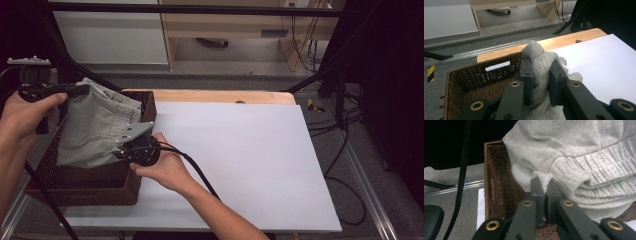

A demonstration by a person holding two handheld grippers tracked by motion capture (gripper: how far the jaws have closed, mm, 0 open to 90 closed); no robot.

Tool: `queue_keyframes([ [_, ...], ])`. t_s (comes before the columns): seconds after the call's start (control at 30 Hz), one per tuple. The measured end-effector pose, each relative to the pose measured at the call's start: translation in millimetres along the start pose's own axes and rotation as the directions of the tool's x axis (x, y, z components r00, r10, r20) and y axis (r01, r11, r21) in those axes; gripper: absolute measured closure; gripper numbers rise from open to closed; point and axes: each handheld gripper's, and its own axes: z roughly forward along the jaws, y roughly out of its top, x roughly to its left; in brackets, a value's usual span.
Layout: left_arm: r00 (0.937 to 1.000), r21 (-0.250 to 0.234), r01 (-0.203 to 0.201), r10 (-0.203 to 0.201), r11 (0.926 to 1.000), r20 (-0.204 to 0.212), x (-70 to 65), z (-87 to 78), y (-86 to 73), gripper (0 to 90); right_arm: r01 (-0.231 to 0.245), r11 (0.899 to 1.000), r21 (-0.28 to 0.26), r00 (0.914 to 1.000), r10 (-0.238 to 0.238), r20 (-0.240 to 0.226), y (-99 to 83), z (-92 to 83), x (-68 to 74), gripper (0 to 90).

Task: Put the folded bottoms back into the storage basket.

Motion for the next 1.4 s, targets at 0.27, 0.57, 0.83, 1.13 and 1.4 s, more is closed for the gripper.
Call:
queue_keyframes([
  [0.27,0.9996,-0.001,0.002,-0.002,1.0,-0.026,1.6,-2.9,-0.3,76.7,-0.014,1.0,-0.025,0.9999,0.014,-0.01,-5.9,5.2,-1.4,87.5],
  [0.57,0.9991,-0.013,-0.014,0.014,0.9998,-0.04,-2.7,-4.7,0.7,76.8,-0.019,0.999,-0.045,0.9998,0.019,-0.003,-7.3,0.7,-3.2,87.5],
  [0.83,0.9979,-0.021,-0.034,0.033,0.9992,-0.056,-0.1,-2.2,0.7,76.7,-0.021,0.999,-0.046,0.9998,0.021,0.0,-7.7,3.6,-3.8,87.5],
  [1.13,0.9967,-0.007,-0.053,0.052,0.9986,-0.062,4.1,6.4,-1.5,76.7,-0.032,0.999,-0.031,0.9995,0.032,0.002,-11.8,14.7,-7.8,87.5],
  [1.4,0.9982,-0.007,-0.033,0.033,0.9994,-0.051,10.9,15.1,-5.8,76.7,-0.036,0.999,-0.015,0.9993,0.036,0.005,-12.9,22.4,-8.8,87.5],
])
